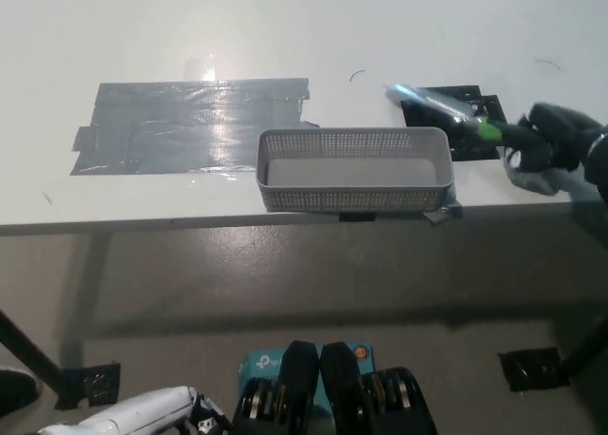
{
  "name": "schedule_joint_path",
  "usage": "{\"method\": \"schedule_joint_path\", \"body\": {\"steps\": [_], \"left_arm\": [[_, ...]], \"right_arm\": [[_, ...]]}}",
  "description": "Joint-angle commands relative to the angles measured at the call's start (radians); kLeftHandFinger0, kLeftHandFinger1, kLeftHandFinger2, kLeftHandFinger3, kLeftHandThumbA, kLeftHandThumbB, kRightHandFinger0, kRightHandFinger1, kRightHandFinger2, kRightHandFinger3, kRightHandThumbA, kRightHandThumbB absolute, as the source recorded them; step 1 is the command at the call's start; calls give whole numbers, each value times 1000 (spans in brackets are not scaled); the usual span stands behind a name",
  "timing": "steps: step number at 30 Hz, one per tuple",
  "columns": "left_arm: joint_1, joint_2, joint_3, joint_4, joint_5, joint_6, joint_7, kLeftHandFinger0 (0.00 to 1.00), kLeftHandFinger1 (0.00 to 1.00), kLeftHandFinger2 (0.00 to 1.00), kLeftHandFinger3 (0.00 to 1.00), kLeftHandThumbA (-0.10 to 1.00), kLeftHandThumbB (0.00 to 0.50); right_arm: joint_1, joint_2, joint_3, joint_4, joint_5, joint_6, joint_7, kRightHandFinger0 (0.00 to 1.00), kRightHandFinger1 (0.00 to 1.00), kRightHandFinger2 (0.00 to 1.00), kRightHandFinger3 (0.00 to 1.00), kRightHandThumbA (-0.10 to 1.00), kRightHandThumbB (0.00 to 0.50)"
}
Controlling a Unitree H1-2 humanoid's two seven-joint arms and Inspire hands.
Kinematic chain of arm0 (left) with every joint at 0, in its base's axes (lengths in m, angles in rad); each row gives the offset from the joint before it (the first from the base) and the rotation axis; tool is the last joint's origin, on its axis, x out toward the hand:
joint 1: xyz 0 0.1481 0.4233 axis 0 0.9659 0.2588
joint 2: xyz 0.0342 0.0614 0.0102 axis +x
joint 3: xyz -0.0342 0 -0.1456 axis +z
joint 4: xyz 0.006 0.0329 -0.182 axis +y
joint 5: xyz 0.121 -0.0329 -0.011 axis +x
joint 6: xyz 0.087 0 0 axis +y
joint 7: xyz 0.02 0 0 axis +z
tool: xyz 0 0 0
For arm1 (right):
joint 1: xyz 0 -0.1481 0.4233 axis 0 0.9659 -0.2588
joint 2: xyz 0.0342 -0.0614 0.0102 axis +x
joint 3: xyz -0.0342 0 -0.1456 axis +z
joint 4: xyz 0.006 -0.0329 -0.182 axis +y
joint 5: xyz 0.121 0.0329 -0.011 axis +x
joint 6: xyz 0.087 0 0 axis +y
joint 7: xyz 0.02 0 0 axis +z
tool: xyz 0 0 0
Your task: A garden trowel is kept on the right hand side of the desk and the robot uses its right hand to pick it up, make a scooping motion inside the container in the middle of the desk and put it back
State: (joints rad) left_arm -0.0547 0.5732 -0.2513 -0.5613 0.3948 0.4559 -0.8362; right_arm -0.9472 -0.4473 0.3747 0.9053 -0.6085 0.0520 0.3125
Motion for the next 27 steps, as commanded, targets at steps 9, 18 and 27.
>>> {"method": "schedule_joint_path", "body": {"steps": [9, 18, 27], "left_arm": [[48, 19, 34, -42, -2, 3, 60, 645, 661, 749, 893, 1000, 172], [47, 24, 27, -49, 5, 13, 58, 688, 703, 785, 937, 1000, 162], [47, 28, 28, -39, 9, -6, 71, 667, 691, 765, 935, 1000, 177]], "right_arm": [[-45, -3, 58, 102, -43, 29, -121, 9, 309, 418, 388, -100, 0], [-76, 16, 140, 113, -95, 123, -58, 467, 763, 761, 554, -100, 28], [-73, 9, 201, 32, -90, 184, 117, 1000, 1000, 1000, 1000, 567, 500]]}}
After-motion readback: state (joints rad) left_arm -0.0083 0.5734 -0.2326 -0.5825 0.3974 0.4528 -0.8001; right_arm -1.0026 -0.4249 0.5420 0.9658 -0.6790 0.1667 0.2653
